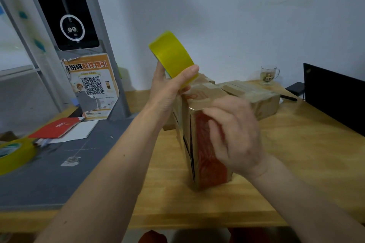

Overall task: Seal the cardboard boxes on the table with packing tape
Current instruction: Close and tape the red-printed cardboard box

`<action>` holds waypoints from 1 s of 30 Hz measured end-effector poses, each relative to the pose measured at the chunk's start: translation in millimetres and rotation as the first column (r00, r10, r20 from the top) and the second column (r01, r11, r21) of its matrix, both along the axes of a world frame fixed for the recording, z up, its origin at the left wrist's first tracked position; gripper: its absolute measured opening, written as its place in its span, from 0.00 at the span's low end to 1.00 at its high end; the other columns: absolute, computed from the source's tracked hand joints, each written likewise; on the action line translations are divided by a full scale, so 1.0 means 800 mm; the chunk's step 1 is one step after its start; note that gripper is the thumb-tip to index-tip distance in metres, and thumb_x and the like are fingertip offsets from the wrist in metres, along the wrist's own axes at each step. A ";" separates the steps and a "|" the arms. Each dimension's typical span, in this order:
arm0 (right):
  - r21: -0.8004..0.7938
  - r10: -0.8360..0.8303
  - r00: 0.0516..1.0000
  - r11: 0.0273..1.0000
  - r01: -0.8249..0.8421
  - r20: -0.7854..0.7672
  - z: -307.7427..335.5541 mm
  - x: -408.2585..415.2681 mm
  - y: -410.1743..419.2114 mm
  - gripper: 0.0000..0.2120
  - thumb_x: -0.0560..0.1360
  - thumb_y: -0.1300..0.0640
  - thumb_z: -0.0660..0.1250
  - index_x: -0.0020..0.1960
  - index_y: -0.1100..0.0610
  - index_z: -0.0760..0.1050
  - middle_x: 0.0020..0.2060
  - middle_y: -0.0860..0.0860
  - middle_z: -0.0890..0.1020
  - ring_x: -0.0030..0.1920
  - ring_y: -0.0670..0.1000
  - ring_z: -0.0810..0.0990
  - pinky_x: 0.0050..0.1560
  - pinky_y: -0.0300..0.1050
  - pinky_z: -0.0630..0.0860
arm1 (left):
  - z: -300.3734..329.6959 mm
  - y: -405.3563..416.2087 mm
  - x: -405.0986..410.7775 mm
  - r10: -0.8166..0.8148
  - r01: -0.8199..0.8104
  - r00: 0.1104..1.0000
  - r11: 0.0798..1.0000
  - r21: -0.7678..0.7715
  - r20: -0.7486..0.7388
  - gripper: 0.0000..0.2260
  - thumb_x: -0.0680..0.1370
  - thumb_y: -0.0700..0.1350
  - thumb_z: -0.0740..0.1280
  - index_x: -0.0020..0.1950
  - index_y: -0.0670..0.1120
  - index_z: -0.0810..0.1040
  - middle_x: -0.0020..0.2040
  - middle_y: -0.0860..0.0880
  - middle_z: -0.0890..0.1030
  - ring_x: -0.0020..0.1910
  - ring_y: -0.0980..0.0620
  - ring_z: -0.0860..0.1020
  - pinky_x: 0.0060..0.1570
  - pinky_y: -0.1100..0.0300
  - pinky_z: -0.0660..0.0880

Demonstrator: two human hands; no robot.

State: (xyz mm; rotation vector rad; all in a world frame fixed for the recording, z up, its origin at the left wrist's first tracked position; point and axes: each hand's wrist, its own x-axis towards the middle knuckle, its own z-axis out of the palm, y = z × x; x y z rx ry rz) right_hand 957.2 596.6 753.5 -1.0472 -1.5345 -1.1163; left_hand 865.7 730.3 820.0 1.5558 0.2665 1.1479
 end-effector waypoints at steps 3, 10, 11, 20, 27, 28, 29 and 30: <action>-0.144 -0.060 0.998 0.988 0.064 0.030 0.001 -0.011 0.011 0.12 0.78 0.63 0.63 0.56 0.68 0.79 0.51 0.62 0.82 0.53 0.61 0.81 0.57 0.56 0.76 | 0.003 0.002 -0.007 0.020 -0.020 1.000 1.000 -0.006 0.012 0.28 0.60 0.56 0.78 0.56 0.56 0.73 0.42 0.62 0.83 0.47 0.57 0.83 0.42 0.60 0.77; -0.279 -0.309 0.949 0.907 0.315 0.066 0.008 -0.019 0.029 0.14 0.79 0.53 0.62 0.54 0.61 0.80 0.51 0.56 0.82 0.52 0.57 0.79 0.54 0.50 0.71 | 0.004 0.003 -0.023 0.035 -0.034 0.999 0.999 -0.028 0.042 0.29 0.60 0.54 0.79 0.58 0.53 0.73 0.41 0.60 0.83 0.47 0.54 0.83 0.38 0.62 0.76; -0.290 -0.345 0.936 0.891 0.350 0.070 0.010 -0.021 0.031 0.15 0.79 0.51 0.61 0.52 0.60 0.80 0.50 0.55 0.82 0.50 0.57 0.78 0.51 0.50 0.70 | 0.004 0.002 -0.024 0.032 -0.030 0.999 0.999 -0.030 0.039 0.29 0.60 0.53 0.79 0.58 0.53 0.73 0.40 0.60 0.83 0.46 0.54 0.83 0.37 0.63 0.76; -0.322 -0.436 0.870 0.878 0.355 -0.230 -0.005 -0.007 0.033 0.23 0.75 0.45 0.62 0.65 0.56 0.74 0.63 0.53 0.77 0.64 0.56 0.71 0.66 0.58 0.60 | -0.007 0.000 -0.046 0.097 -0.096 0.995 0.993 -0.072 0.013 0.28 0.65 0.52 0.78 0.63 0.55 0.73 0.46 0.61 0.84 0.55 0.51 0.82 0.42 0.59 0.76; -0.312 -0.300 0.498 0.948 0.062 -0.813 -0.024 0.021 0.030 0.50 0.66 0.44 0.74 0.78 0.50 0.49 0.77 0.55 0.48 0.76 0.58 0.48 0.72 0.54 0.52 | -0.017 -0.004 -0.049 0.091 -0.091 0.996 0.991 -0.101 -0.006 0.24 0.65 0.53 0.78 0.58 0.60 0.73 0.47 0.60 0.83 0.57 0.48 0.82 0.44 0.58 0.76; -0.268 -0.251 0.444 0.963 0.024 -0.860 -0.023 0.029 0.029 0.49 0.67 0.46 0.75 0.78 0.49 0.49 0.77 0.54 0.49 0.75 0.57 0.51 0.69 0.49 0.53 | -0.018 -0.004 -0.048 0.086 -0.087 0.996 0.991 -0.102 -0.006 0.24 0.65 0.53 0.78 0.58 0.60 0.73 0.46 0.61 0.83 0.56 0.48 0.82 0.43 0.58 0.76; -0.230 -0.212 0.407 0.973 0.003 -0.888 -0.022 0.038 0.027 0.47 0.67 0.47 0.75 0.77 0.48 0.52 0.76 0.53 0.51 0.74 0.56 0.54 0.66 0.45 0.54 | -0.018 -0.005 -0.048 0.080 -0.080 0.997 0.992 -0.101 -0.006 0.24 0.65 0.53 0.78 0.58 0.60 0.73 0.46 0.61 0.84 0.56 0.49 0.82 0.44 0.58 0.76; -0.189 -0.168 0.370 0.982 -0.020 -0.914 -0.020 0.048 0.023 0.44 0.67 0.48 0.75 0.77 0.47 0.54 0.75 0.52 0.54 0.73 0.55 0.57 0.64 0.44 0.56 | -0.017 -0.006 -0.049 0.072 -0.073 0.997 0.993 -0.097 -0.008 0.25 0.64 0.53 0.78 0.58 0.59 0.73 0.46 0.61 0.84 0.55 0.49 0.82 0.44 0.57 0.76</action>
